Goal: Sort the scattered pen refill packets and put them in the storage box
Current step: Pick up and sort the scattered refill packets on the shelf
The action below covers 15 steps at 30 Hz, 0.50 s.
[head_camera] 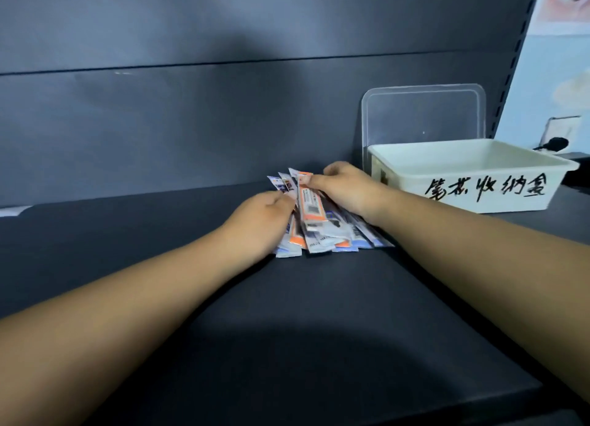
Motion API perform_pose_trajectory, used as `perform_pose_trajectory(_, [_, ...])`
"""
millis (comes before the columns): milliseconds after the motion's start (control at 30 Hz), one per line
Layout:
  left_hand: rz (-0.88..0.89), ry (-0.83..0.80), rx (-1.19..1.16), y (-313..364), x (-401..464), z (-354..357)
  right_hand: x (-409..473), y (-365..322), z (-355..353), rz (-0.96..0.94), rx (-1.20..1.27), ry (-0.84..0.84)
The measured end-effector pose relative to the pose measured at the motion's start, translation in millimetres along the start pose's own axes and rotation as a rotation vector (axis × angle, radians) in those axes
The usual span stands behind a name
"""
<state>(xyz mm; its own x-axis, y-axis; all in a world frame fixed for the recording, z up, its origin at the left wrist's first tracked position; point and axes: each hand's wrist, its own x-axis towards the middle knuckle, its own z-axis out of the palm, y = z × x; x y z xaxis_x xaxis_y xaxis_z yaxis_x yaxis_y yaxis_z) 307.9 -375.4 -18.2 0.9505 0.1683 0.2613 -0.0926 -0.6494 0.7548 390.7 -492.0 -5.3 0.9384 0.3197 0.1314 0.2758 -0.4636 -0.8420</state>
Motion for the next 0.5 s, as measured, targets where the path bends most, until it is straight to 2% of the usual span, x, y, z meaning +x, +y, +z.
perform_pose_trajectory(167, [0.005, -0.061, -0.008, 0, -1, 7, 5, 4, 4, 0.052, 0.271, 0.098])
perform_pose_trajectory(300, [0.048, -0.064, 0.109, 2, 0, 15, 7, 4, 11, 0.041, 0.269, 0.127])
perform_pose_trajectory(400, [0.053, -0.082, 0.141, 2, 2, 15, 5, 2, 8, 0.020, 0.373, 0.115])
perform_pose_trajectory(500, [0.025, -0.049, 0.082, 7, -4, 5, -2, -1, 2, -0.017, 0.237, 0.138])
